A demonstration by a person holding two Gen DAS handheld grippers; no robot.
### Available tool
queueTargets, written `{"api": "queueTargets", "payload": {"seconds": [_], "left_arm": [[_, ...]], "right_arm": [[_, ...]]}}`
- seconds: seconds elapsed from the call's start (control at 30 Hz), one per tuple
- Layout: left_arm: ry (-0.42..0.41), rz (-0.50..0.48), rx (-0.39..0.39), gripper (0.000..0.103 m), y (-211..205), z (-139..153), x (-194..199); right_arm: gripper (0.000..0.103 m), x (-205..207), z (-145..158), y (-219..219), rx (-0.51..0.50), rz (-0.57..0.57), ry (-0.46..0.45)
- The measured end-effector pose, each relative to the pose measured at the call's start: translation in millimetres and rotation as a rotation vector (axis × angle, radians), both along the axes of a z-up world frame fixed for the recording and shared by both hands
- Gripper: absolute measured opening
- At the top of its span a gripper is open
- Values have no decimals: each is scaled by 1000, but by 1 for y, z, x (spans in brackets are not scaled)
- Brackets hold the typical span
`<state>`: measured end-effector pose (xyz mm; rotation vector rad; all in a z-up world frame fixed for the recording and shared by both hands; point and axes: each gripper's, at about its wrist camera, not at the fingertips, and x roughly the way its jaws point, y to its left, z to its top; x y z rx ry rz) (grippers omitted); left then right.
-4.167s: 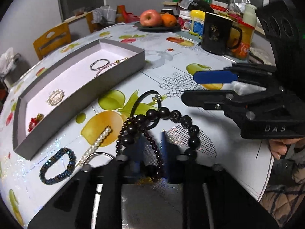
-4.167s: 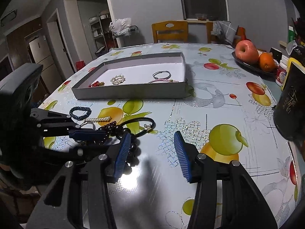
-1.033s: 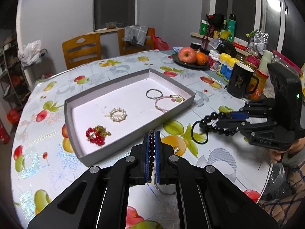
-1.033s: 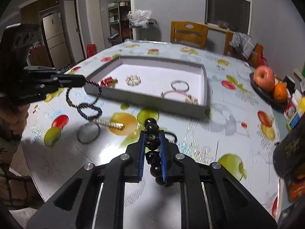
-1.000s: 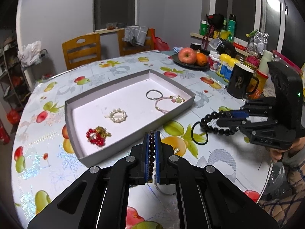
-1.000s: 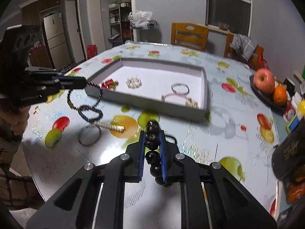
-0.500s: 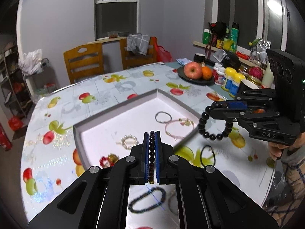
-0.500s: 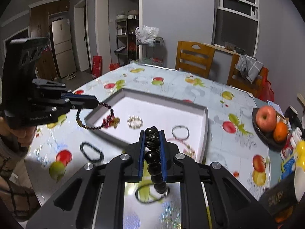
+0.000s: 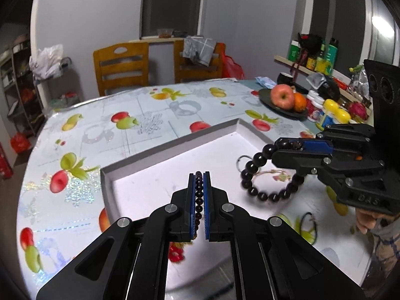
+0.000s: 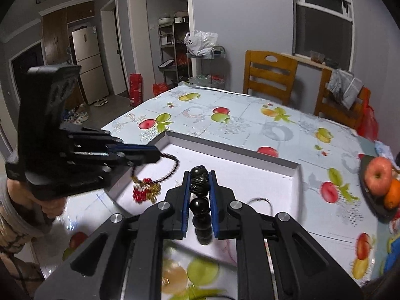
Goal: Organize jewelry
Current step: 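Lower both bracelets into the gray box and open both tools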
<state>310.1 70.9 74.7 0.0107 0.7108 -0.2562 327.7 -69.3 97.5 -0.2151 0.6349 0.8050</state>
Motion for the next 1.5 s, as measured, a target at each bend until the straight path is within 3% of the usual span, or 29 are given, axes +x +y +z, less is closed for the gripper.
{"api": "queueTargets", "payload": {"seconds": [0.27,0.47,0.63,1.07,1.13,1.23,1.33,1.43,1.5], "left_arm": [[66,35,-24,6,19,-26,40],[93,68,-35,6,34,-37,56],[96,92,-1,6,37,-47,64],[54,119,104,6,38,-45,75],[55,126,100,6,40,-44,77],[59,131,87,9,42,-45,78],[50,137,82,22,43,-44,76],[34,142,88,27,43,-42,73],[28,142,96,29,41,-42,72]], "right_arm": [[14,46,-32,27,-37,-23,65],[14,89,-49,15,-68,-108,106],[14,112,-59,1,-99,-147,121],[14,126,-69,-4,-135,-176,151],[18,128,-71,-5,-141,-191,165],[47,128,-70,-6,-138,-201,168],[50,126,-68,-8,-127,-213,153],[50,123,-65,-10,-117,-221,138],[56,119,-62,-14,-97,-231,118]]}}
